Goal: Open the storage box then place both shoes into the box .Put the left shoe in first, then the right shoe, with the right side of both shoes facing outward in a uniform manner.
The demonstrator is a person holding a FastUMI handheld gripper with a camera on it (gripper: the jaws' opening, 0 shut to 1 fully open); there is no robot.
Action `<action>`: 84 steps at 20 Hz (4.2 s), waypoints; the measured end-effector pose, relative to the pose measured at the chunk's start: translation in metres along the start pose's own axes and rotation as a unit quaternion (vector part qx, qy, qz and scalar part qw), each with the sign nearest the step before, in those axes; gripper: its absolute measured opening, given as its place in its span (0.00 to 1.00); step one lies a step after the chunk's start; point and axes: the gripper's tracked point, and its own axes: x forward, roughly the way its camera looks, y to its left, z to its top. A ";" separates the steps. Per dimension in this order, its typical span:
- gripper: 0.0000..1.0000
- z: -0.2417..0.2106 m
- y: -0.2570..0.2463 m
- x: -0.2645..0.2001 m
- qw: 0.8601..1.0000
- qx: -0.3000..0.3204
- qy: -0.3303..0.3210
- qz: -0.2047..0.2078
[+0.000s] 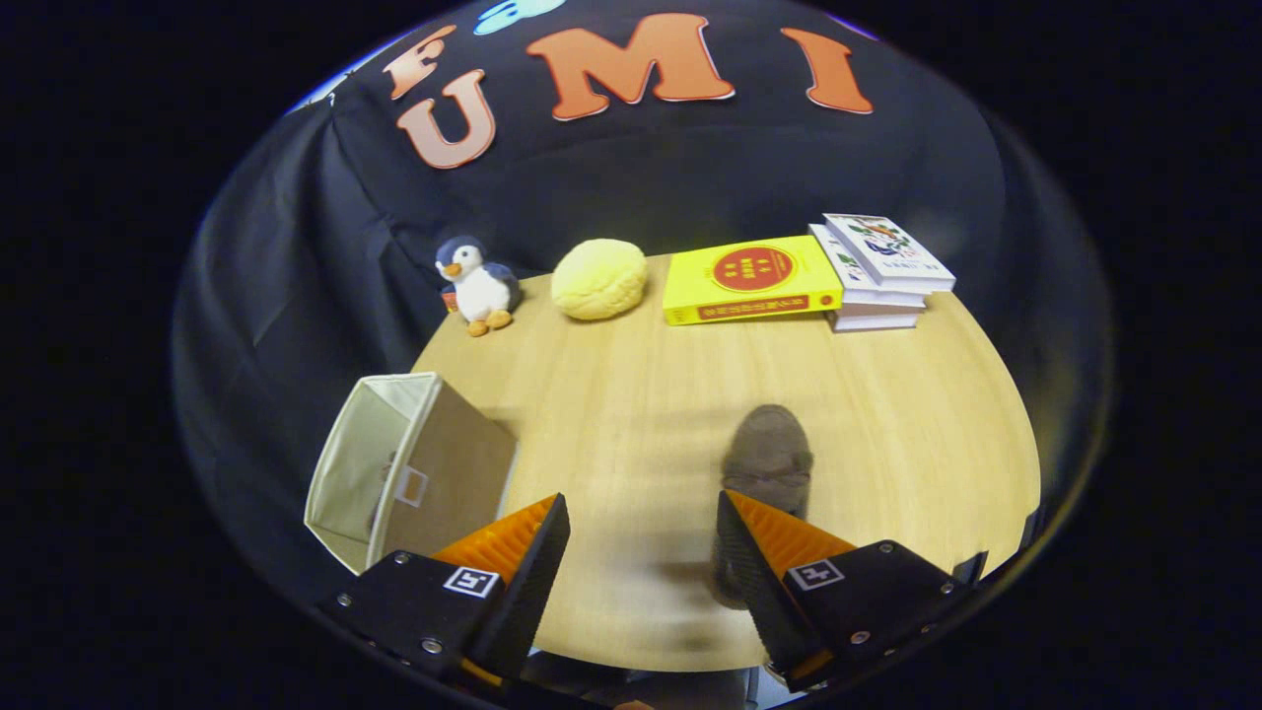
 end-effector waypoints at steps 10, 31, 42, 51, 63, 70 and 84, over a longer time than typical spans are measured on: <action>0.85 -0.057 -0.092 0.033 0.998 0.005 0.057 -0.038; 0.04 -0.037 -0.090 0.081 0.999 -0.011 0.011 -0.028; 0.04 0.037 0.003 0.009 0.998 0.019 -0.062 -0.017; 0.04 0.051 0.131 -0.013 0.997 -0.009 -0.064 0.033; 0.04 0.035 0.270 -0.003 0.995 -0.042 -0.044 0.085; 0.04 -0.008 0.282 0.019 0.998 -0.050 0.003 0.049; 0.42 -0.008 0.279 0.004 0.994 -0.076 0.028 0.068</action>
